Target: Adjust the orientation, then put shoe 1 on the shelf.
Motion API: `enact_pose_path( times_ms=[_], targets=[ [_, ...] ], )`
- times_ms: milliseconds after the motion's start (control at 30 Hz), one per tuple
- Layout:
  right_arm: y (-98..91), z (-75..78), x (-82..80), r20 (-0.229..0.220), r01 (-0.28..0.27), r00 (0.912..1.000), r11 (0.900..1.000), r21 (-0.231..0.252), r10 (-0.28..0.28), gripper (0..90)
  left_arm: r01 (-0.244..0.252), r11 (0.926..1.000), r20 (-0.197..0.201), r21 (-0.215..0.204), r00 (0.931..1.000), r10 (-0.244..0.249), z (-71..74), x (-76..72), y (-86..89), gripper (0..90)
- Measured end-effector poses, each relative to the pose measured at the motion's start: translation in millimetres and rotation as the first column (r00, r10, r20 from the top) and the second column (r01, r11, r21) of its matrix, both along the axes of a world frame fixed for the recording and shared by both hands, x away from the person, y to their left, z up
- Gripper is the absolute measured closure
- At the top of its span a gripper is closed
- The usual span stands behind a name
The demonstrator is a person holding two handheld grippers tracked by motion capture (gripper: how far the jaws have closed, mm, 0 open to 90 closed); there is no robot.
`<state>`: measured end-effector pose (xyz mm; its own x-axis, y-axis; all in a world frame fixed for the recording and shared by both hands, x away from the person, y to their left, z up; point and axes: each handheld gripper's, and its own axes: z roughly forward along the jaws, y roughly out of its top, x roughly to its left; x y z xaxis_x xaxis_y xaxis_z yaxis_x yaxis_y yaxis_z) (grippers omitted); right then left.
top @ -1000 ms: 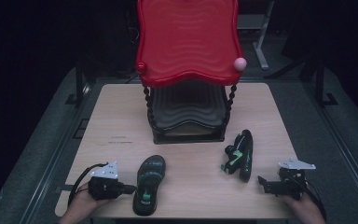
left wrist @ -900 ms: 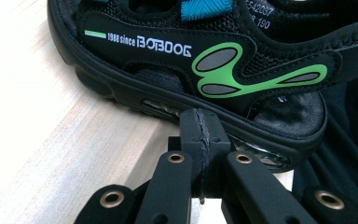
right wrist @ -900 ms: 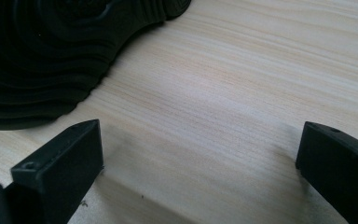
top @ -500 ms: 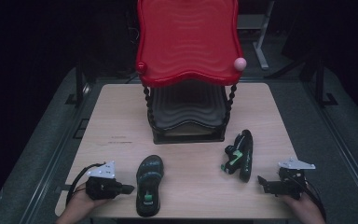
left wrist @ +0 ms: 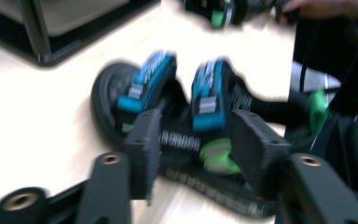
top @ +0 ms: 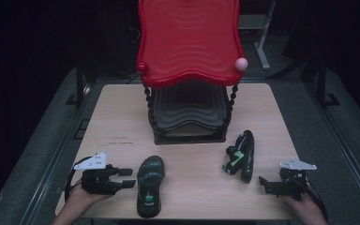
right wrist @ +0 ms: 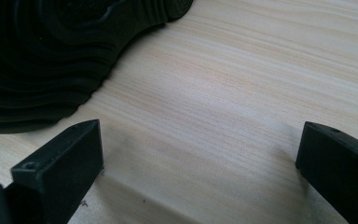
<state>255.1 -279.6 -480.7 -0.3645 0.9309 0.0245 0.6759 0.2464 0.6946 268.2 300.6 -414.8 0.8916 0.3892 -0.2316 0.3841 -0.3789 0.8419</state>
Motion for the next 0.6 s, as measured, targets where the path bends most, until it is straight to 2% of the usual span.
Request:
enact_pose_path(
  times_ms=[33,167,233,333,467,600],
  targets=[
    [0.0,0.0,0.1,0.0,-0.001,1.0,1.0,0.0,0.001,0.1,0.002,1.0,0.01,-0.006,1.0,-0.002,2.4,0.9,-6.0,45.0],
    [0.0,0.0,0.1,0.0,-0.003,1.0,1.0,0.0,0.003,0.1,0.024,0.9997,0.023,-0.006,0.9995,-0.024,2.2,3.7,-18.5,43.6],
    [0.0,-0.1,0.4,0.001,-0.005,1.0,1.0,0.0,0.005,0.1,0.039,0.9991,0.039,0.018,0.9985,-0.039,-1.7,5.7,-29.8,43.6],
    [0.1,-0.1,0.7,0.001,-0.006,1.0,1.0,0.0,0.006,0.1,0.053,0.998,0.034,0.034,0.998,-0.054,-6.9,8.6,-37.1,43.8],
    [0.3,-0.1,0.3,0.001,-0.007,1.0,1.0,0.001,0.007,0.1,0.058,0.9956,0.035,0.073,0.9975,-0.061,-12.9,11.1,-43.5,47.1],
    [0.3,0.0,-0.1,0.0,-0.008,1.0,1.0,0.001,0.008,0.1,0.056,0.9948,0.038,0.085,0.9975,-0.059,-15.8,12.4,-44.6,53.7]
  ],
)
